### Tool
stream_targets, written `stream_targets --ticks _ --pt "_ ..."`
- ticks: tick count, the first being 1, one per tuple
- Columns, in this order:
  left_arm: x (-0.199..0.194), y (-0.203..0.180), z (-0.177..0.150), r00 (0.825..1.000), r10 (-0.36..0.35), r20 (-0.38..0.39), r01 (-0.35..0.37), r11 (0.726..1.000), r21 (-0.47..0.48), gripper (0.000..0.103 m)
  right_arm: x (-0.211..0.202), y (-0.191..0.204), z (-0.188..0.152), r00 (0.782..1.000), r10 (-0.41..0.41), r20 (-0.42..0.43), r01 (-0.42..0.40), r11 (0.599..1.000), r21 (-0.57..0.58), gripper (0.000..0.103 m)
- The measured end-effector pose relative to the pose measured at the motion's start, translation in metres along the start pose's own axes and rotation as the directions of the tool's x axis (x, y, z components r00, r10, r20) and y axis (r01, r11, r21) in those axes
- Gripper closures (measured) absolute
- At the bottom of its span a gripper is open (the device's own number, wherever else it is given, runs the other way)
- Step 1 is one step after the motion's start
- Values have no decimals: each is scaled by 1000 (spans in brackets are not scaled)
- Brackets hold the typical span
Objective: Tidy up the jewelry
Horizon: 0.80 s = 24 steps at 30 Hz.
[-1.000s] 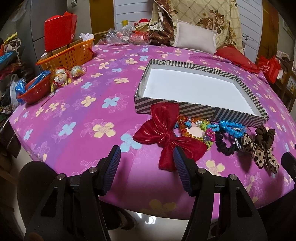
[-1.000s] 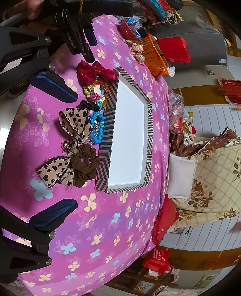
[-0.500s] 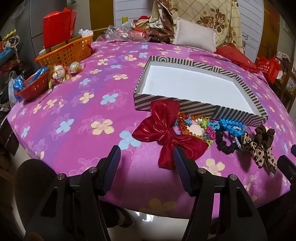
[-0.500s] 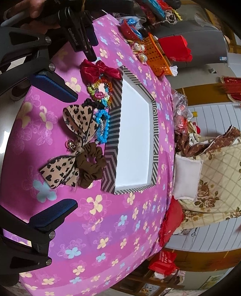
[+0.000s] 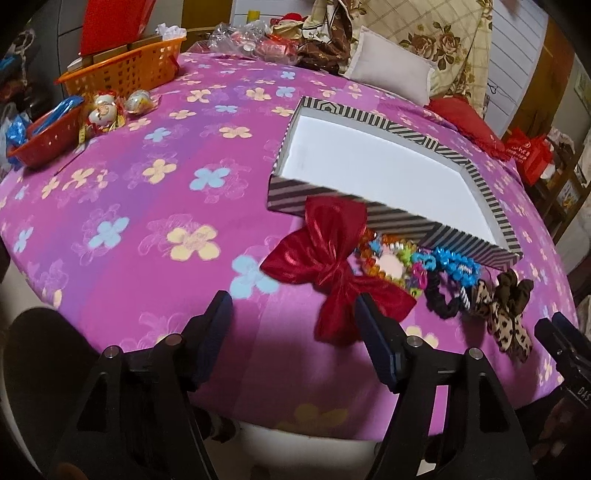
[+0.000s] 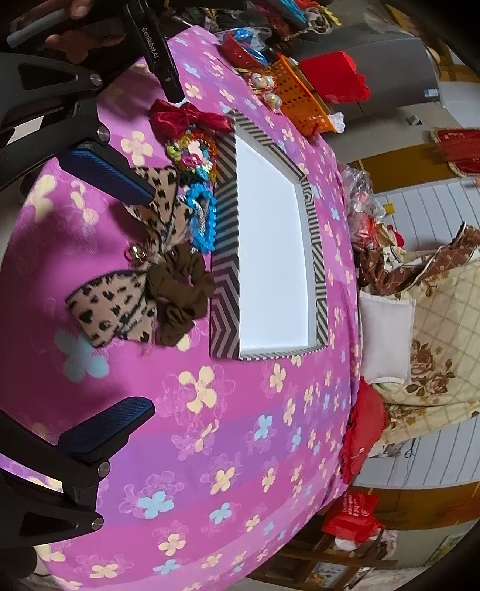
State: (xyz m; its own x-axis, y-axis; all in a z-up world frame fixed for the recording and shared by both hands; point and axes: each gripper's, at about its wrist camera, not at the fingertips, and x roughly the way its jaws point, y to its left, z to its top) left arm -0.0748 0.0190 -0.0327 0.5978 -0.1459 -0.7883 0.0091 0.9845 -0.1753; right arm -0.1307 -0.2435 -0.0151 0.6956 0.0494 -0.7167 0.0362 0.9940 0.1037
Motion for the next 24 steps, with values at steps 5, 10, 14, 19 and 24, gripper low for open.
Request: stream_targets --ticks 5,10,14,19,24 --pt "15 -6 7 1000 -2 -30 2 1000 17 33 13 -9 6 999 18 -27 -17 1000 22 0" --pt "24 -8 9 999 6 -40 -5 1000 25 33 31 -4 10 996 62 -66 -61 998 15 0" --pt "26 -8 11 999 9 -35 -8 999 32 33 40 -6 13 997 57 -58 -55 998 26 0" --pt "29 -8 11 1000 6 -30 -5 1000 30 33 52 -9 13 994 61 -88 -58 998 37 8" --pt "31 -10 11 1000 3 -17 -3 999 47 33 60 -4 7 994 61 -89 -61 998 3 29"
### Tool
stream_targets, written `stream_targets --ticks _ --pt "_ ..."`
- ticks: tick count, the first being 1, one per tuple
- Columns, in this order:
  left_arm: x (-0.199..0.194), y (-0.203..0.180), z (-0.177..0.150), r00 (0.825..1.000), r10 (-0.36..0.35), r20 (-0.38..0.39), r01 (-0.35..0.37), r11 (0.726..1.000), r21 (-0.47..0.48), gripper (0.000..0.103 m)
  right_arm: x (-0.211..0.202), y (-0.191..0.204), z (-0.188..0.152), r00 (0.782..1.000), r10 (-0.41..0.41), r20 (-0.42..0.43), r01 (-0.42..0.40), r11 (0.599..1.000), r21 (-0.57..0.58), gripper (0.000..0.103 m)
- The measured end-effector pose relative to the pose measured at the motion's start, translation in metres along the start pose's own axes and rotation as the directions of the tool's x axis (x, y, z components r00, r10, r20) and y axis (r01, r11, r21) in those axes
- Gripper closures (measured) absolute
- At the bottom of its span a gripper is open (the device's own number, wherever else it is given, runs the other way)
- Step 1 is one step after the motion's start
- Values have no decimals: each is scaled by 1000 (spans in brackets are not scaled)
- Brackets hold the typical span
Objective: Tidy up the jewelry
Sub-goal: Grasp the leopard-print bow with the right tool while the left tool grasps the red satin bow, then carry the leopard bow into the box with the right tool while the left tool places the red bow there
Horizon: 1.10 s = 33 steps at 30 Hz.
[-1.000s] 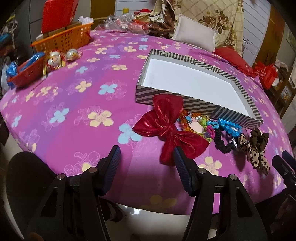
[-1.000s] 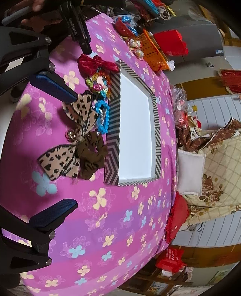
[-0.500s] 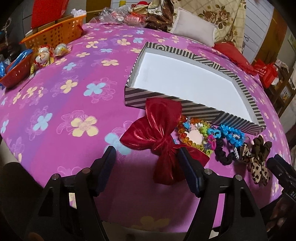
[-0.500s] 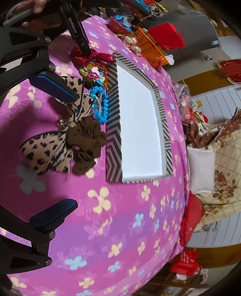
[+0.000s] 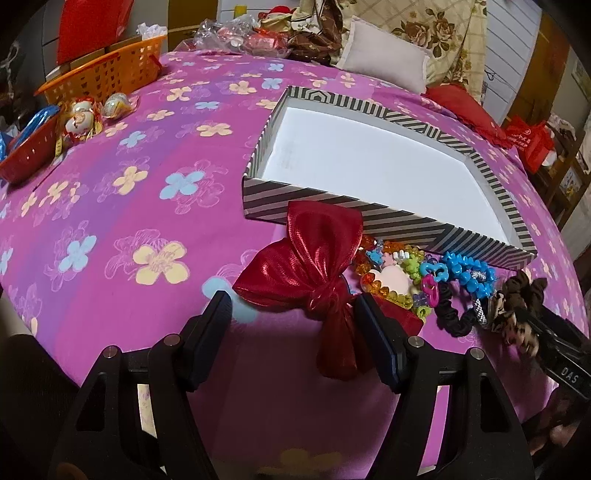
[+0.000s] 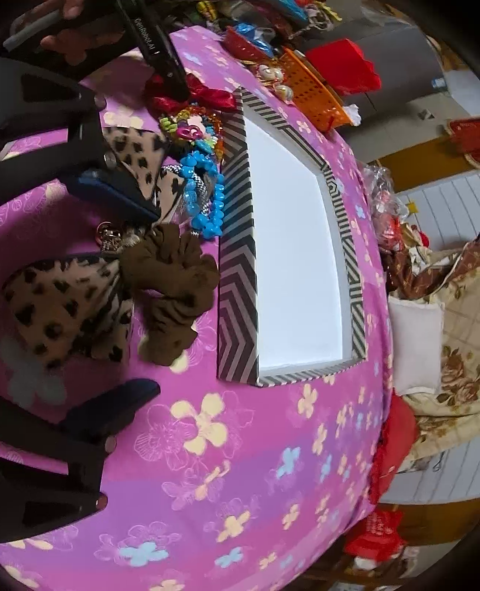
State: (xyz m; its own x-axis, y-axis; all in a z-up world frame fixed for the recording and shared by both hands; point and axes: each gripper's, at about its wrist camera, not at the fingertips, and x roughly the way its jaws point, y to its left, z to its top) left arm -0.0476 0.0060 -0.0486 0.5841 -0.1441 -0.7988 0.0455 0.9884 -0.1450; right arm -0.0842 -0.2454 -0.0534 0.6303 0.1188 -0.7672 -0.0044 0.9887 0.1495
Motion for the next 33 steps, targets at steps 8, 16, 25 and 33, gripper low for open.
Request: stream_targets --ticks 8,16,25,33 --pt "-1 -5 -3 998 -59 7 59 997 40 84 -3 7 -6 997 75 25 -74 997 -37 65" --pt "-20 12 -1 992 -129 -5 129 992 -12 95 -11 13 -9 995 99 33 -97 994 -52 81" --pt "-61 15 4 989 -128 71 127 992 20 95 -29 16 -10 989 137 55 -135 990 -40 82" --pt "-70 11 10 989 -117 92 115 993 24 95 -51 22 -4 982 164 98 -160 986 -44 82"
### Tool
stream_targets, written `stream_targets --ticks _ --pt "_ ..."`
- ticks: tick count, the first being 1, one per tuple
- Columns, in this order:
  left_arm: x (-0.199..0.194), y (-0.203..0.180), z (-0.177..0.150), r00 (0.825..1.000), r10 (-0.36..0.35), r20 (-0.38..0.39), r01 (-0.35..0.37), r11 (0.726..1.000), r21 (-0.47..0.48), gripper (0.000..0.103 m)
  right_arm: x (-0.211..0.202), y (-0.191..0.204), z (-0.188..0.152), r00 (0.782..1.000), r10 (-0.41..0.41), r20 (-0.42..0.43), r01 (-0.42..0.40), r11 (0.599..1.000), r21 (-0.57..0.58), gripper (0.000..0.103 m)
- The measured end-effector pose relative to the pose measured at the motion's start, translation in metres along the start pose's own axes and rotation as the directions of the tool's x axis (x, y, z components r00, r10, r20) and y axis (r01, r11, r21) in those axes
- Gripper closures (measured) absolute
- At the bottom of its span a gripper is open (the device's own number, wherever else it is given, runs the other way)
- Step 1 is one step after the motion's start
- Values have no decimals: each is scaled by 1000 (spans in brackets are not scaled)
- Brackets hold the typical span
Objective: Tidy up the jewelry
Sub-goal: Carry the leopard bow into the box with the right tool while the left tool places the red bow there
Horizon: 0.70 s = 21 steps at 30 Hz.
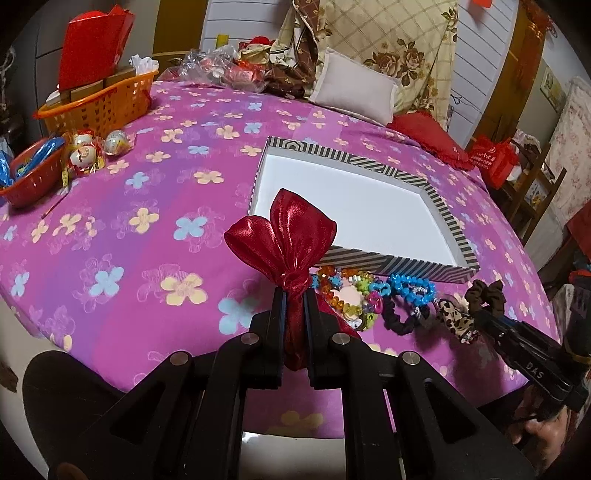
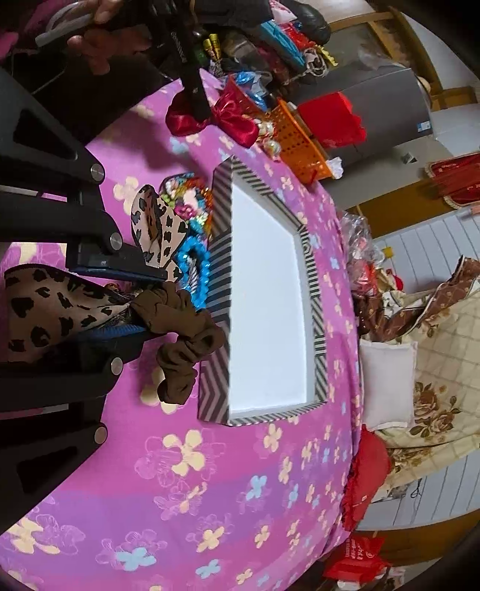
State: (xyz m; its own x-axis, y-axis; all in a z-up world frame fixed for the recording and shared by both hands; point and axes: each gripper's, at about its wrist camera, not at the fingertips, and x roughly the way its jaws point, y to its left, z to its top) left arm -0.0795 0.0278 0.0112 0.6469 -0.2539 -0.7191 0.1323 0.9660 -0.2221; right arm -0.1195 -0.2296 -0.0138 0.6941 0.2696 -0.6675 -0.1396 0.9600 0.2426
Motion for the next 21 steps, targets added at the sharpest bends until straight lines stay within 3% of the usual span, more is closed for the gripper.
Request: stream_targets --ticks 14,21 --pt "-7 -15 28 998 3 56 -5 999 53 95 -32 2 53 993 1 115 1 1000 -18 82" --pt "5 -17 47 998 6 58 -10 998 65 95 -18 -4 81 993 -32 113 35 999 -29 82"
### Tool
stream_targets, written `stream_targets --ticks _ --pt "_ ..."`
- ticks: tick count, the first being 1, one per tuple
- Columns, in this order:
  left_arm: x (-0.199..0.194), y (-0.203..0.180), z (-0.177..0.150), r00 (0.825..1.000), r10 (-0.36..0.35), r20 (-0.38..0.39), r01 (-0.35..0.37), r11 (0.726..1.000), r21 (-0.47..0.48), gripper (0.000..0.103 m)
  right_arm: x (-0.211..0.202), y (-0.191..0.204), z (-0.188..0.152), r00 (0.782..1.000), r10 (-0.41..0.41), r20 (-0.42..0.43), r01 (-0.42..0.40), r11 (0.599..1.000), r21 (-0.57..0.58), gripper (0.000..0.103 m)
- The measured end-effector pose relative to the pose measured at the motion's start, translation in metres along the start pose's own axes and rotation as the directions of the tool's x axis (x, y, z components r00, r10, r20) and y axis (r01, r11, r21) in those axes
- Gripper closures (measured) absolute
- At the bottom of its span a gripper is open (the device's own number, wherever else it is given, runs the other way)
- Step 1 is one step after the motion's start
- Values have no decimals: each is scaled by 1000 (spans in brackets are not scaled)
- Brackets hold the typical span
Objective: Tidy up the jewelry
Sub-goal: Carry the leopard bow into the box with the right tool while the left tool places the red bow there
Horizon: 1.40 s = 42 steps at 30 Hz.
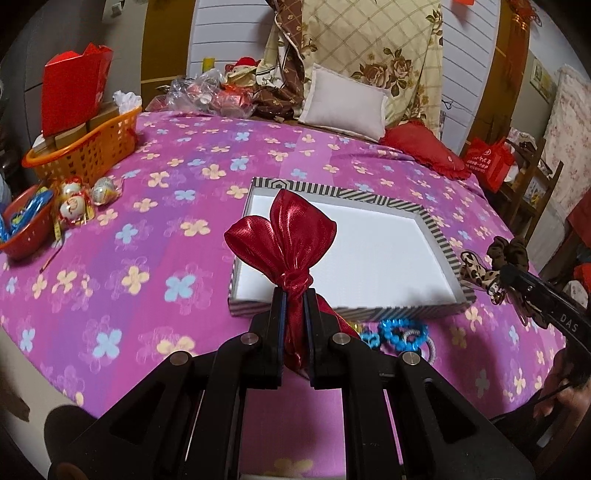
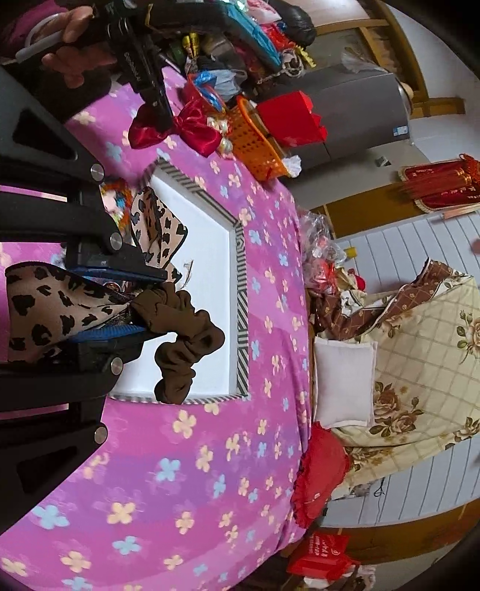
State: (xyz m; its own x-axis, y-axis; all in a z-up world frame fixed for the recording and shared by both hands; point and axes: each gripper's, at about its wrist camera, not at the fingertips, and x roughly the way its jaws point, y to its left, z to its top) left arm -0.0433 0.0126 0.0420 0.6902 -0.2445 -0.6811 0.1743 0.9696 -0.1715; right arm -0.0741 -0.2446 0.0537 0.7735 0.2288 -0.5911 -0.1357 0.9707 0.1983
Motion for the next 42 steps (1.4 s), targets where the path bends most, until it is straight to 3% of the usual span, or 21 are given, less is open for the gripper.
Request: stream_targets --ticks 7,17,28,31,33,36,42 --pt "29 0 17 1000 5 -25 -6 1000 -5 95 41 -16 15 998 -15 -59 16 1000 21 82" --pt "79 7 16 994 41 -99 -43 999 -20 95 113 -31 8 985 -29 -173 36 999 36 82" --pt "118 16 19 985 64 -159 -69 997 -30 95 148 -53 3 977 -17 -213 38 995 96 82" --pt "126 16 20 982 74 -172 -80 996 -30 94 152 -50 5 981 -26 -193 41 997 72 71" --pt "133 18 21 980 77 -181 -84 996 -32 91 155 -46 8 984 -18 -175 28 998 54 54" --pt "138 20 24 980 80 -184 -86 996 -29 89 162 -38 11 983 -26 -183 30 999 22 43" --pt "142 19 29 977 63 -202 -69 997 -22 82 151 -39 14 985 1 -171 9 998 62 39"
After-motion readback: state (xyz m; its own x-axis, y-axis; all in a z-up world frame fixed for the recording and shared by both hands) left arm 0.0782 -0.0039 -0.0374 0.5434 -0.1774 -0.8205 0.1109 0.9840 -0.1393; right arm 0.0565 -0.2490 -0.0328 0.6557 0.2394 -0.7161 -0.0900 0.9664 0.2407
